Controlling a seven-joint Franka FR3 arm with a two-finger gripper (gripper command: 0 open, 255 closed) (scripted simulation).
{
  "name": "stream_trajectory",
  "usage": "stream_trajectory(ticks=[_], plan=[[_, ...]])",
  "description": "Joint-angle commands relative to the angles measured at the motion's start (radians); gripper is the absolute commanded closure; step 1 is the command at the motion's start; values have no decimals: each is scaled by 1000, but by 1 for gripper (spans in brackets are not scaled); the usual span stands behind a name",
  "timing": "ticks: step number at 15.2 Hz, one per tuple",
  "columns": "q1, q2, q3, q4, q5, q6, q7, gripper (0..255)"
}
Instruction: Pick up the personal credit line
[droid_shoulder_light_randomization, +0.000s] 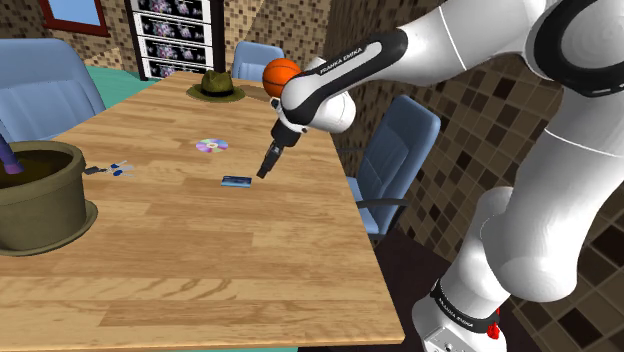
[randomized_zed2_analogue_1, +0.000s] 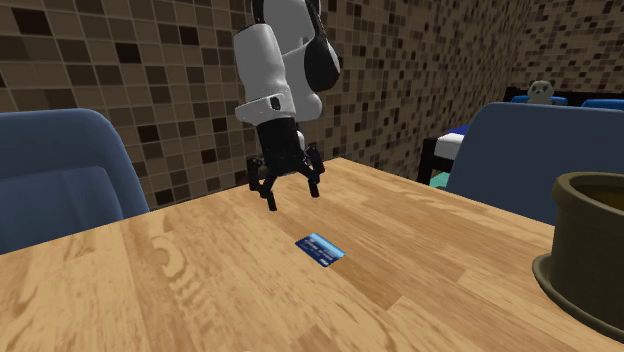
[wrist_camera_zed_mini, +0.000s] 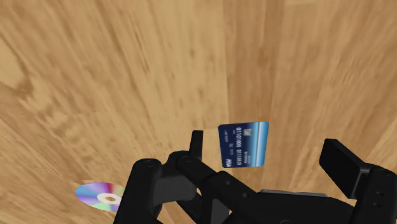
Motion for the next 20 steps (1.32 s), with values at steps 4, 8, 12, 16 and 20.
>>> stream_trajectory(ticks=[4,8,12,16,20], plan=[[2,148,51,152,208,43,-235,0],[-14,230,100,252,307,55,-356,0],[-25,265,119,250,357,87,-409,0],[-37,299,138,251,404,114,-459,0],[-38,298,138,250,404,114,-459,255]])
